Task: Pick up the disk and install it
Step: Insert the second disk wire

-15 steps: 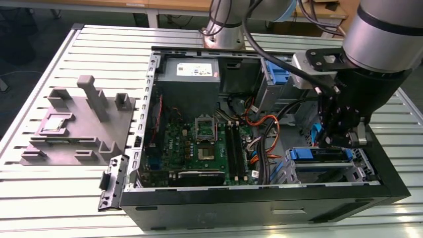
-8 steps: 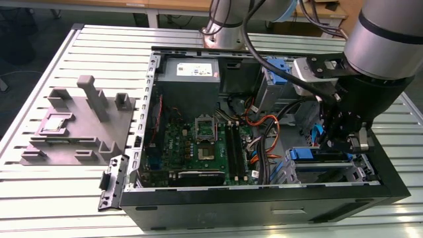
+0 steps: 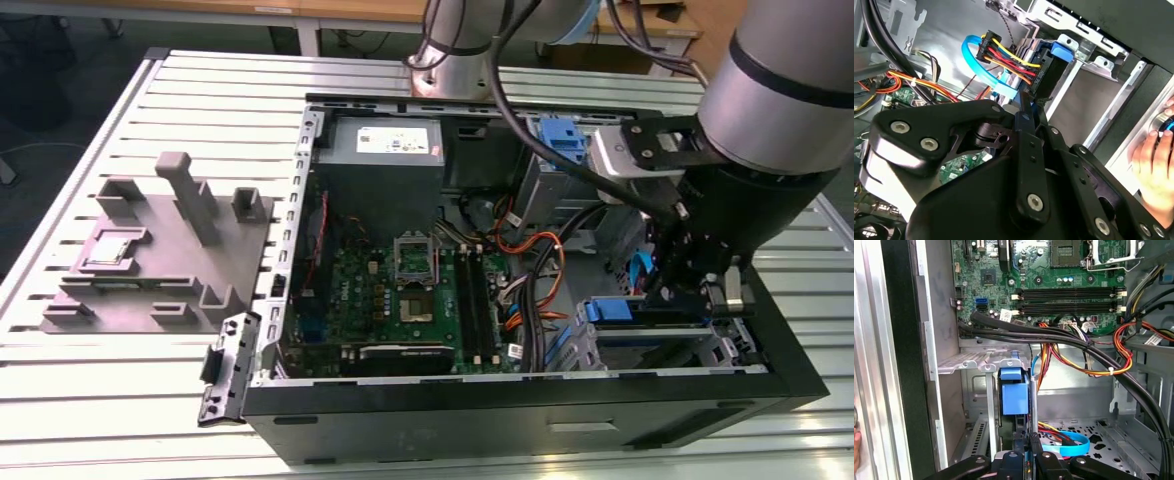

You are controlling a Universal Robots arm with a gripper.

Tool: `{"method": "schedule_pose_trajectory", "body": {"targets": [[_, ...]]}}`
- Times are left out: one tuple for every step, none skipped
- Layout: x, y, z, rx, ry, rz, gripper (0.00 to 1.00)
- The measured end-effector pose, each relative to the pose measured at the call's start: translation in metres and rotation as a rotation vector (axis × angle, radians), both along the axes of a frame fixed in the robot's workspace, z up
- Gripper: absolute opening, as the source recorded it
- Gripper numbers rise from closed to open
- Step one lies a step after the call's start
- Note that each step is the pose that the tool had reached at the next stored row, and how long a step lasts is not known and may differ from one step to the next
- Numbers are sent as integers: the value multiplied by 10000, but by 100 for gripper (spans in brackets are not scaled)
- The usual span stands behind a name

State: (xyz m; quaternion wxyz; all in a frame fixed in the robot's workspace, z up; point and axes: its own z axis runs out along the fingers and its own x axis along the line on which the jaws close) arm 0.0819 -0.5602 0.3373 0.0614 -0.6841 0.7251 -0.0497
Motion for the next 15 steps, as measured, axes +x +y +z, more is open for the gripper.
{"method": "schedule_pose_trajectory", "body": {"targets": [[0,-11,-2,61,0,0,16],[0,-19,-4,110,0,0,16],[1,-23,-6,154,0,-1,16],[1,-25,-8,182,0,-2,16],[1,-25,-8,189,-1,-5,16],[1,-25,-9,191,0,-7,16],[3,-25,-10,190,0,-8,16],[7,-26,-14,192,1,-6,16],[7,-28,-18,192,2,-8,16],[8,-30,-20,191,2,-8,16],[10,-32,-22,191,3,-8,16],[11,-34,-23,190,3,-9,16],[11,-34,-23,190,5,-8,16],[12,-35,-23,189,9,-8,16],[12,-36,-25,190,12,-9,16]]}}
